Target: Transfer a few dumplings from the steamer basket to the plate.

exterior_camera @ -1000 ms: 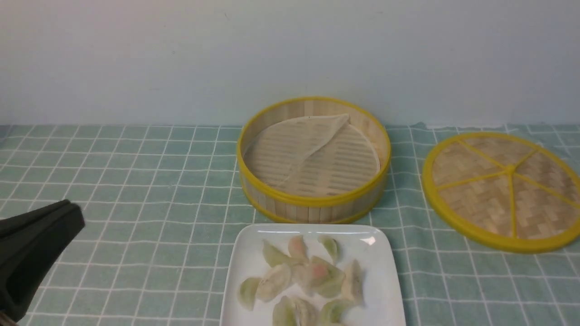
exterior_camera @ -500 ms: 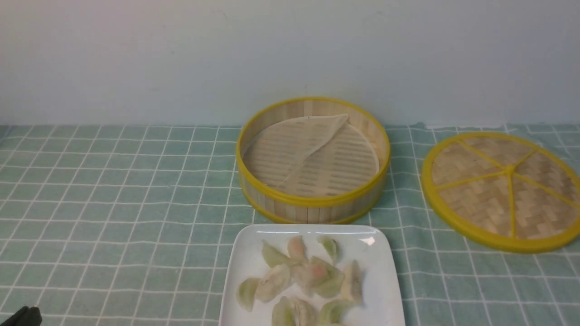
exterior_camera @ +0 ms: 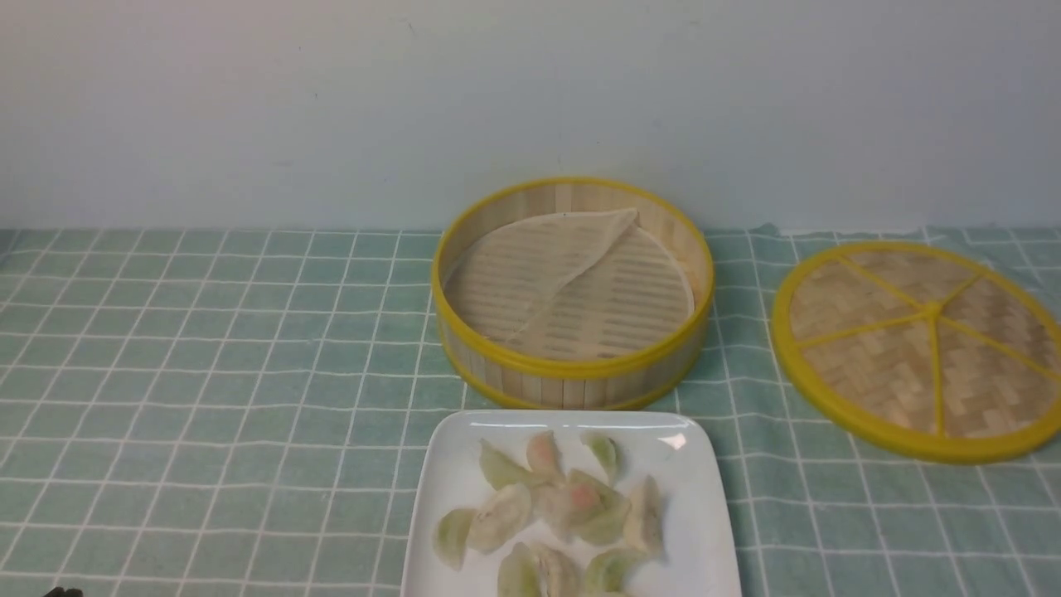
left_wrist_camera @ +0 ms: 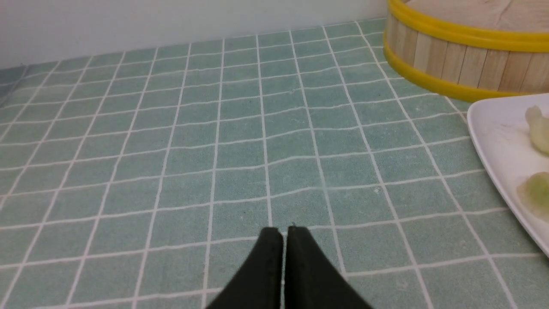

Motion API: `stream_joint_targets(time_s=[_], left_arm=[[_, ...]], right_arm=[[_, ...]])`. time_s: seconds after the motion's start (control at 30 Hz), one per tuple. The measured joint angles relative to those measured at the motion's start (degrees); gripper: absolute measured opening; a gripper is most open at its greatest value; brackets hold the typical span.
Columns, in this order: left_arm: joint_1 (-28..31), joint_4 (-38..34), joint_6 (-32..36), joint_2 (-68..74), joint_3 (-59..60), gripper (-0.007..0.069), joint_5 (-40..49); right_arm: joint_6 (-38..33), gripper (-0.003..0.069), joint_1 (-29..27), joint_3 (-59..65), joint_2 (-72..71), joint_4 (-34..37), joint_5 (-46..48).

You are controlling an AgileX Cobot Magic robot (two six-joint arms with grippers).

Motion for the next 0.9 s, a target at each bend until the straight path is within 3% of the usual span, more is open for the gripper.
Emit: stream_joint_targets(time_s=[0.63, 0.9], left_arm=[[0.0, 0.0, 0.0, 0.0, 0.0, -0.0006, 0.0], [0.0, 0.0, 0.0, 0.0, 0.0, -0.0006, 0.0]], right_arm=[[-0.83, -0.0013, 0.0, 0.34, 0.0, -2.32, -0.3], [-1.39, -0.0013, -0.06, 19.65, 0.05, -9.79, -12.74]])
